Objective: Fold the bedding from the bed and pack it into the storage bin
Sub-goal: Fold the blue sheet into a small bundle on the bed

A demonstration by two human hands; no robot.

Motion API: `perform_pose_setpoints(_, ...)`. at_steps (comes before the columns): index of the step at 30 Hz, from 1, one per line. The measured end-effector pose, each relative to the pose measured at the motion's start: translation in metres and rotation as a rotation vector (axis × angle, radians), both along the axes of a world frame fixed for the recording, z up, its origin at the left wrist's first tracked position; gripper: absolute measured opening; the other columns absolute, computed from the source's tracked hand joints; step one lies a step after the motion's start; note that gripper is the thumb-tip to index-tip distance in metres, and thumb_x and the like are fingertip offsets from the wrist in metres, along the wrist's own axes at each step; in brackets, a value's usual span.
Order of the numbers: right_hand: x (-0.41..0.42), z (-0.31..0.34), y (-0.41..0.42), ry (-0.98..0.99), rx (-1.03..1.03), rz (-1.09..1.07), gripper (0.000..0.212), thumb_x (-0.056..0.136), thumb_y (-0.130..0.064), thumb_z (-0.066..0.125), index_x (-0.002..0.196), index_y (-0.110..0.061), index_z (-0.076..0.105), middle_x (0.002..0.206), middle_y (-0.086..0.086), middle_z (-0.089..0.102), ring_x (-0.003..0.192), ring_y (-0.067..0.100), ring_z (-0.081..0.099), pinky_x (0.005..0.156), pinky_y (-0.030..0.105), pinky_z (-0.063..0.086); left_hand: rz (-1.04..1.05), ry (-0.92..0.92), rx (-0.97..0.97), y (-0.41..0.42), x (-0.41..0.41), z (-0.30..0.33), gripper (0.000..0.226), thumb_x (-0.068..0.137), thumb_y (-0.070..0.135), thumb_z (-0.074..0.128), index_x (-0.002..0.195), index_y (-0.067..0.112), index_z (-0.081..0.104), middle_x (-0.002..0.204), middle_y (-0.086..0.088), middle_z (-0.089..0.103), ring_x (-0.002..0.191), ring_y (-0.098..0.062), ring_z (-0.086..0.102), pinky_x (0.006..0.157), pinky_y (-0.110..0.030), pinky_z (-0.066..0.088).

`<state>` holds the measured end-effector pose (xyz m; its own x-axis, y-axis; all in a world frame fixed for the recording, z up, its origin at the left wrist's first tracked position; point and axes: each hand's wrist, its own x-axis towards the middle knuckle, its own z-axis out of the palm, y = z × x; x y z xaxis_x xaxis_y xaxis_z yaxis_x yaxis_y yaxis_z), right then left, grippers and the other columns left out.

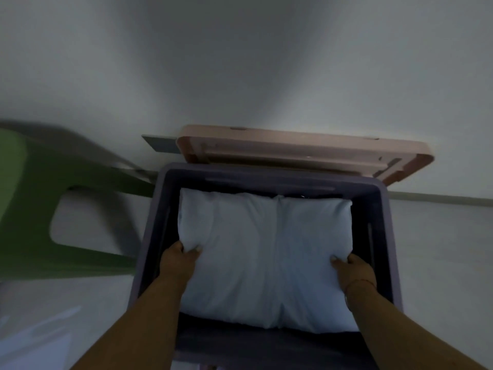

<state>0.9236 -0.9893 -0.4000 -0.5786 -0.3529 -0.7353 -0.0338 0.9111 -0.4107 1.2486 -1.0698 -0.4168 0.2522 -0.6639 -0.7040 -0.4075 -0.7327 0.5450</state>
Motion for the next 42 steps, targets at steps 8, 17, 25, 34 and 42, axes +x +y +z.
perform_pose_setpoints(8,-0.006,-0.033,0.007,0.218,0.199,0.280,0.042,0.091,-0.016,0.055,0.130,-0.001,0.049,0.129,0.021,0.054,0.116,0.037,0.052,0.092,0.035,0.043,-0.135,-0.254,-0.094,0.006,0.005,-0.038,0.063,0.091,0.008,0.060,0.146,0.000,0.031,0.143,-0.018,0.044,0.130,-0.034,0.043,0.110,-0.040,0.034)
perform_pose_setpoints(17,0.012,-0.030,0.014,0.086,0.273,0.350,0.055,0.090,-0.014,0.055,0.142,-0.007,0.036,0.144,0.016,0.041,0.128,0.032,0.043,0.105,0.034,0.038,-0.345,-0.284,-0.090,0.025,-0.007,-0.030,0.076,0.088,0.019,0.066,0.150,0.008,0.023,0.148,-0.016,0.038,0.132,-0.031,0.040,0.111,-0.038,0.032)
perform_pose_setpoints(25,0.013,-0.005,-0.009,0.013,0.118,0.278,0.050,0.092,-0.020,0.058,0.136,-0.007,0.041,0.136,0.018,0.048,0.122,0.033,0.048,0.098,0.031,0.040,-0.429,-0.238,-0.028,0.016,-0.021,-0.011,0.086,0.089,0.049,0.057,0.153,0.015,0.010,0.157,-0.008,0.021,0.142,-0.028,0.025,0.118,-0.041,0.021)
perform_pose_setpoints(34,0.021,0.078,-0.038,0.025,0.042,0.308,0.046,0.092,-0.024,0.057,0.133,-0.009,0.045,0.132,0.019,0.051,0.119,0.034,0.050,0.097,0.033,0.041,-0.353,-0.058,-0.041,0.003,-0.044,0.070,0.072,0.091,0.043,0.056,0.151,0.018,0.025,0.151,-0.006,0.036,0.135,-0.025,0.038,0.115,-0.041,0.030)
perform_pose_setpoints(42,0.044,0.190,-0.070,-0.082,-0.136,0.355,0.021,0.090,-0.022,0.059,0.106,-0.008,0.059,0.098,0.014,0.060,0.092,0.030,0.059,0.097,0.040,0.046,-0.247,0.041,-0.052,-0.003,-0.062,0.197,0.065,0.098,0.034,0.050,0.151,0.012,0.019,0.154,-0.008,0.030,0.138,-0.027,0.034,0.114,-0.033,0.027)
